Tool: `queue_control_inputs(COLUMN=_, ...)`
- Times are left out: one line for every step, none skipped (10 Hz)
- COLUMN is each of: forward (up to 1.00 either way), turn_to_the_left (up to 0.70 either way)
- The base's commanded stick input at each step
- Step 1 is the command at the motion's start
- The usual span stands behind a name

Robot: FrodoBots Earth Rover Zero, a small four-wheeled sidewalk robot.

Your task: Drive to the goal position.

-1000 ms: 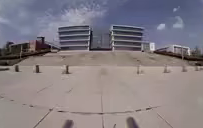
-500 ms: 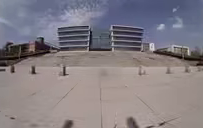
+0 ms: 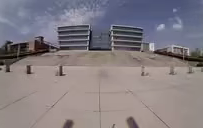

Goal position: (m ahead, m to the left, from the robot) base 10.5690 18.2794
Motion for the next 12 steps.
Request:
queue_control_inputs(forward=0.70, turn_to_the_left=0.00)
queue_control_inputs(forward=0.70, turn_to_the_left=0.00)
queue_control_inputs(forward=0.70, turn_to_the_left=0.00)
queue_control_inputs(forward=0.70, turn_to_the_left=0.00)
queue_control_inputs(forward=0.70, turn_to_the_left=0.00)
queue_control_inputs(forward=0.70, turn_to_the_left=0.00)
queue_control_inputs(forward=0.70, turn_to_the_left=0.00)
queue_control_inputs(forward=0.70, turn_to_the_left=0.00)
queue_control_inputs(forward=0.70, turn_to_the_left=0.00)
queue_control_inputs(forward=0.70, turn_to_the_left=0.00)
queue_control_inputs(forward=0.70, turn_to_the_left=0.00)
queue_control_inputs(forward=0.70, turn_to_the_left=0.00)
